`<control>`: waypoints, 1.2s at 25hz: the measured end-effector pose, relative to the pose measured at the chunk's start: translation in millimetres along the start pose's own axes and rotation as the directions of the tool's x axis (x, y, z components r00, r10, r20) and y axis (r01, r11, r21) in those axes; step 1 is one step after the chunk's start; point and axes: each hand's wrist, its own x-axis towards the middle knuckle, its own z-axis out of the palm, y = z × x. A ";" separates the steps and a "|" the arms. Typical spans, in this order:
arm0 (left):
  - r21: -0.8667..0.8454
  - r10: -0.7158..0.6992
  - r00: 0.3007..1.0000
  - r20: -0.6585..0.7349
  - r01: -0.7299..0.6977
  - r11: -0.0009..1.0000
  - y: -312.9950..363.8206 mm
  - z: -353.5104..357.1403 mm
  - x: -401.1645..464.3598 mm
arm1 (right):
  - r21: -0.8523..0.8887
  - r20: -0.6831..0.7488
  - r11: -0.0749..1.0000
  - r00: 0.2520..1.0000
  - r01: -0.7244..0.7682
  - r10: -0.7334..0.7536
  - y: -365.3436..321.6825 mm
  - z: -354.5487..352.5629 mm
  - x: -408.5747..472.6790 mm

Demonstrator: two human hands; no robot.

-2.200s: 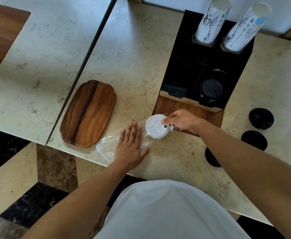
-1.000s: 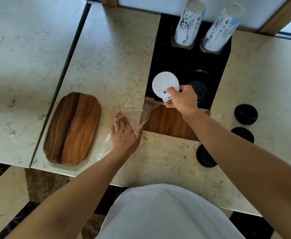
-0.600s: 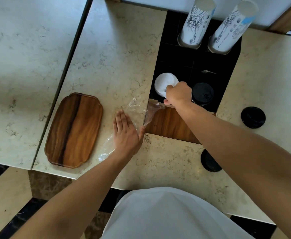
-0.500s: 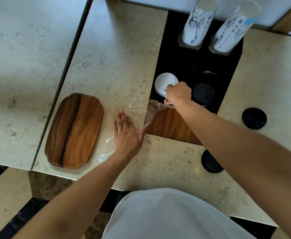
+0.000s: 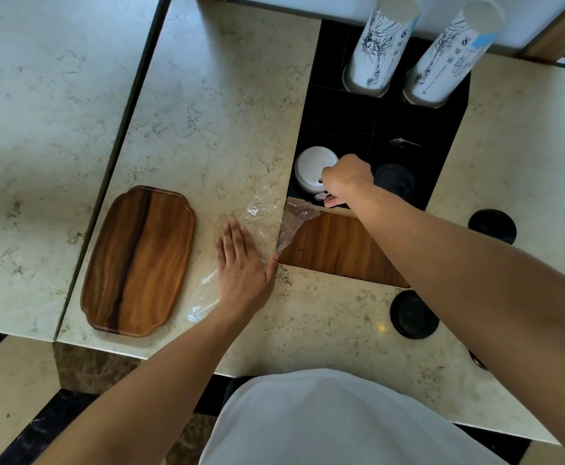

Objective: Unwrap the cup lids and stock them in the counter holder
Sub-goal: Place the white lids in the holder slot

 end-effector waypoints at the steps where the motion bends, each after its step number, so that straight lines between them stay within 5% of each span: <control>1: 0.001 -0.001 1.000 0.005 0.001 1.000 0.3 0.0 0.1 | -0.031 -0.008 0.999 1.000 0.009 -0.009 0.5 -0.6 -1.1; 7: -0.003 -0.009 1.000 0.015 0.009 1.000 -0.4 0.4 0.0 | -0.192 -0.123 0.969 0.975 0.158 -0.183 0.5 -6.5 -17.8; 12: -0.025 -0.037 0.999 0.032 0.038 0.999 1.2 1.9 -6.9 | -0.258 -0.302 0.889 0.843 0.378 -0.445 24.0 -2.9 -48.4; 18: -0.050 -0.091 0.995 0.048 0.093 0.994 -0.2 0.5 -15.5 | -0.227 -0.028 0.666 0.679 0.711 -0.734 71.5 45.3 -85.9; 22: -0.078 -0.092 0.994 0.063 0.097 0.992 -4.9 -6.3 -22.0 | -0.367 0.262 0.465 0.570 0.805 -0.779 91.5 79.8 -101.2; 30: -0.019 -0.012 0.999 0.038 0.013 1.000 -31.4 -2.5 -57.1 | -0.522 0.454 0.337 0.589 0.784 -0.668 71.4 111.4 -108.5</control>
